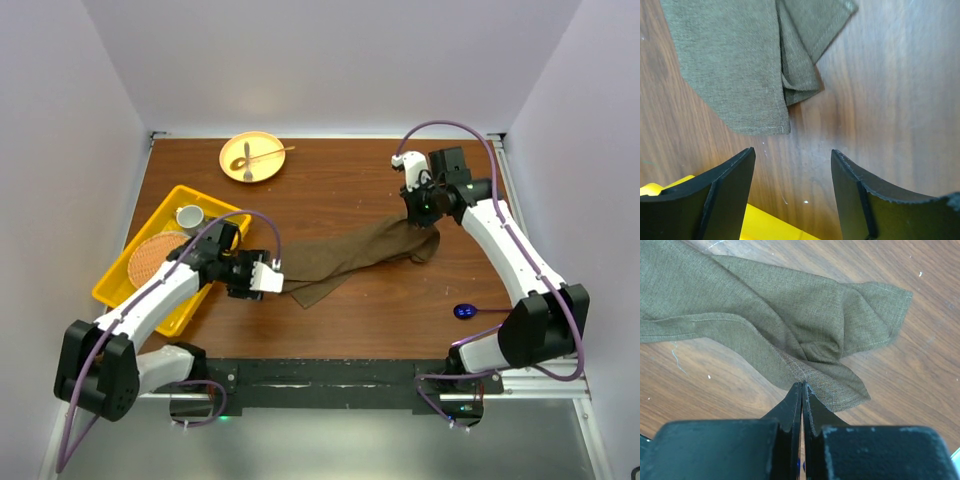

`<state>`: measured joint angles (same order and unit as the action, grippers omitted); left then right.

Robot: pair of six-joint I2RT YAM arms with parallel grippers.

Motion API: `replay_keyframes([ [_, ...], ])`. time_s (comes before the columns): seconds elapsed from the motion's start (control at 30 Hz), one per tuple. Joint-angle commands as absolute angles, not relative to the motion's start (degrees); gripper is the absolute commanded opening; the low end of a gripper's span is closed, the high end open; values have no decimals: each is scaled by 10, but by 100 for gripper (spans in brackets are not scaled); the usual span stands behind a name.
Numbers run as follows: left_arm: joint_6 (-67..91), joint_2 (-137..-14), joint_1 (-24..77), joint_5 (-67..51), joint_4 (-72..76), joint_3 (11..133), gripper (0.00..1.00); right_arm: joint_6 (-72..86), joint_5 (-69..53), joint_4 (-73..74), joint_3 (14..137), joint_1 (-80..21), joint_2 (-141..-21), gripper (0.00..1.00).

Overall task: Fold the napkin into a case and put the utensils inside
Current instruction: Pick up the crumpled napkin from the center of the board.

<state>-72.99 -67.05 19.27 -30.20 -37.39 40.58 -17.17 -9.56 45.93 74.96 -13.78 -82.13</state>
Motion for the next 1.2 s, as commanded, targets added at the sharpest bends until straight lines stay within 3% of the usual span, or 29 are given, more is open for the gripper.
replay_keyframes([
  [0.0,-767,-661,199,-287,-222,361,68,-160,-92,463,778,-135,-827,0],
  [0.4,-794,-693,219,-278,-83,280,61,-155,-83,483,795,-135,-843,0],
  [0.5,-788,-701,221,-272,-56,277,53,-154,-80,483,801,-134,-847,0],
  [0.6,-755,-704,221,-267,-45,290,31,-153,-74,485,808,-135,-848,0],
  [0.63,-741,-701,221,-265,-46,298,17,-154,-71,486,810,-134,-846,0],
  [0.67,-707,-700,220,-255,-48,308,10,-155,-68,485,816,-132,-842,0],
  [0.73,-658,-700,214,-245,-58,355,0,-155,-56,478,823,-129,-835,0],
  [0.93,-464,-747,153,-283,-126,564,0,-174,-26,454,901,-99,-819,0],
  [1.17,-280,-809,141,-293,-163,838,0,-190,-1,426,1125,-65,-853,0],
])
